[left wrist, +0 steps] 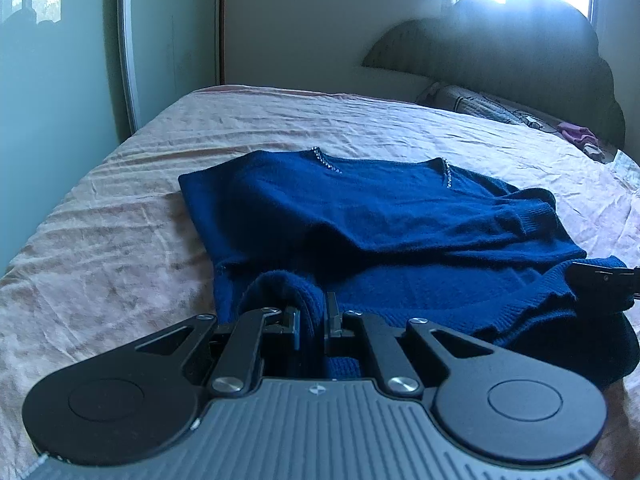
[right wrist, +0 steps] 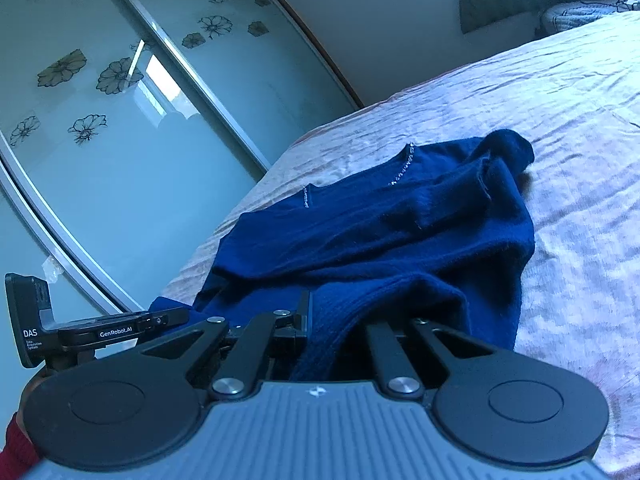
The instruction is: Fold small clothes
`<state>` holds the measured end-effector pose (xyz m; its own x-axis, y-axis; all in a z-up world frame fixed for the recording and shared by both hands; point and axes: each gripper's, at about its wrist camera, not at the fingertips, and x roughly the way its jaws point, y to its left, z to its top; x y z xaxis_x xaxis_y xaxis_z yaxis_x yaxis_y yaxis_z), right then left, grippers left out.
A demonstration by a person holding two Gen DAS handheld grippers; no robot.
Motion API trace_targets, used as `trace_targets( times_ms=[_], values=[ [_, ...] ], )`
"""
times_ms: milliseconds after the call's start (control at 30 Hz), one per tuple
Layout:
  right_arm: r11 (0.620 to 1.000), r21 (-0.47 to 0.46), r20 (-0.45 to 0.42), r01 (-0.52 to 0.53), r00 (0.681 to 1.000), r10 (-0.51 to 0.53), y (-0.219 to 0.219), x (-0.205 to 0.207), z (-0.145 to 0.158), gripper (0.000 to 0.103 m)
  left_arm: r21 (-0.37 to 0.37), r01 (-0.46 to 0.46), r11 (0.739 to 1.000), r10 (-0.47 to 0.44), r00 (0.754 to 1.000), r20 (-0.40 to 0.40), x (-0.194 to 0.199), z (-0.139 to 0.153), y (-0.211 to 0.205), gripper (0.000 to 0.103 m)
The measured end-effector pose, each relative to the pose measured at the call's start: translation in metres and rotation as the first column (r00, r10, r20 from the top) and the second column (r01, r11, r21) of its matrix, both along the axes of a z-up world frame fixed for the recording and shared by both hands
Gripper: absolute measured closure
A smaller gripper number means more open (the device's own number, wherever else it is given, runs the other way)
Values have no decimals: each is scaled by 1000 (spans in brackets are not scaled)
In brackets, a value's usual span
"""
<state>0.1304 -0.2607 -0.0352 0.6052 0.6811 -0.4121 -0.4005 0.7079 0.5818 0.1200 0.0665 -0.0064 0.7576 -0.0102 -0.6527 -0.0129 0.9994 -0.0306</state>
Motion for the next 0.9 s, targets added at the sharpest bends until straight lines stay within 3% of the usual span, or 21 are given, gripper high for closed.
trace_targets(
  times_ms=[300,667,900],
  values=[
    [1000,-1,-26,6,1000,-6,-2,6,-9,97,37,9,999,-9,1000,-1,4,-6,-6,94],
    [999,29,23,18,1000,-19,-5,7,6,97,-49,14,999,-10,997,75,-3,20,1,94],
    [996,70,68,60,996,-64,-7,18,21,97,-101,-15,995,28,991,130,17,38,7,94]
  ],
)
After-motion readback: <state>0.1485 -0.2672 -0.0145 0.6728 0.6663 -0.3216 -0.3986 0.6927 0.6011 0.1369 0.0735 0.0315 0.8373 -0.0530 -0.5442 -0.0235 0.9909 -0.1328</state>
